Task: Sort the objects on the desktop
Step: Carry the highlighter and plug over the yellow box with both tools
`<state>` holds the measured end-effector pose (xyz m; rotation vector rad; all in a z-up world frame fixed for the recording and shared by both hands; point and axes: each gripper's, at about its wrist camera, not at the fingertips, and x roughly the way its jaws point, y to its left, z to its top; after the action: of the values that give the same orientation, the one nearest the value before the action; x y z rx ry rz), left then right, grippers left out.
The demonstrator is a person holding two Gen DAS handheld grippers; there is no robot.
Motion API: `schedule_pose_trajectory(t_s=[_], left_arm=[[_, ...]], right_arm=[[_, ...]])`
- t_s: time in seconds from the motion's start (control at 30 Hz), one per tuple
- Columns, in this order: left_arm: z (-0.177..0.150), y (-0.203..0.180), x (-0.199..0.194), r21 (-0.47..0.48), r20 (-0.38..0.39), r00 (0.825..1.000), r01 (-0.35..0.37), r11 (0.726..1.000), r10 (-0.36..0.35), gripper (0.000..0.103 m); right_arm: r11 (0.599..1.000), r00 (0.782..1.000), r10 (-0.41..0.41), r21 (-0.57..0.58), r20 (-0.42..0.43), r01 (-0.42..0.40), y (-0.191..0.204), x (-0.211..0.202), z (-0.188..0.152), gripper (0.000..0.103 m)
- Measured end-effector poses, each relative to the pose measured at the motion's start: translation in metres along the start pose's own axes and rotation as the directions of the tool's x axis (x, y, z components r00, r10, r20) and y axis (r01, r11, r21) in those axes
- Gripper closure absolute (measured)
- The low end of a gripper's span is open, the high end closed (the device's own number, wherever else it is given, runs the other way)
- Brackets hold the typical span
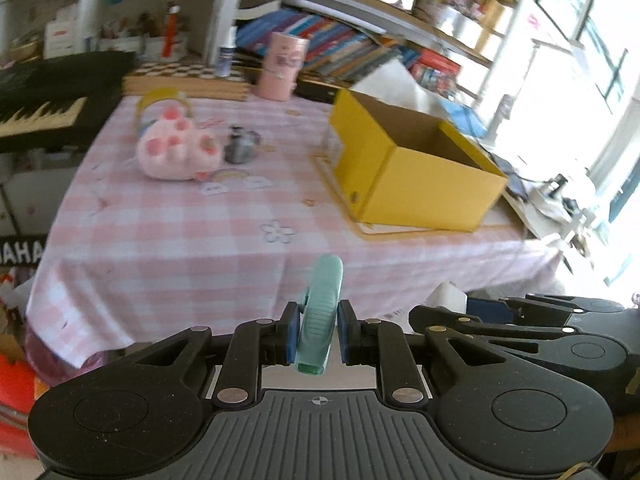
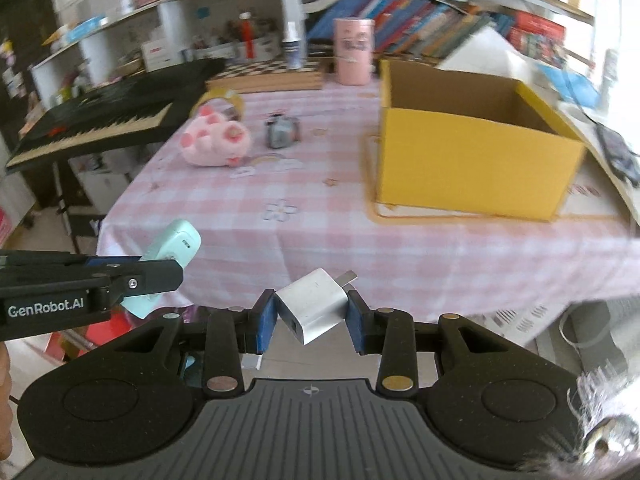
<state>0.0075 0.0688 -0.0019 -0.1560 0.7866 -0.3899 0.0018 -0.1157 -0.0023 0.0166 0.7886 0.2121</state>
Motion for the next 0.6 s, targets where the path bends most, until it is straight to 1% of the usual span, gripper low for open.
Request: schedule_pose_trajectory(t_s=[0.17, 0.37, 0.6], left_arm=[[0.0, -0.019, 0.012, 0.052, -0.033, 0.998, 0.058, 0.997, -0.057, 0.085], [0.003, -0.044, 0.025, 0.114, -0.063, 0.991, 0.124, 0.986, -0.117, 0.085], [0.004, -0.063, 0.038, 0.156, -0.094, 0.985, 0.158, 0.975, -0.144, 0.085]], right_arm=[[0.997, 0.999, -0.052, 0.063, -0.003, 0.052, -0.019, -0.01, -0.009, 0.069], [0.982, 0.993, -0.12, 0.146, -0.021, 0.122, -0.045, -0.021, -0.02, 0.069], [0.968, 0.988, -0.152, 0.197, -0.032, 0.155, -0.063, -0.026, -0.027, 0.069]])
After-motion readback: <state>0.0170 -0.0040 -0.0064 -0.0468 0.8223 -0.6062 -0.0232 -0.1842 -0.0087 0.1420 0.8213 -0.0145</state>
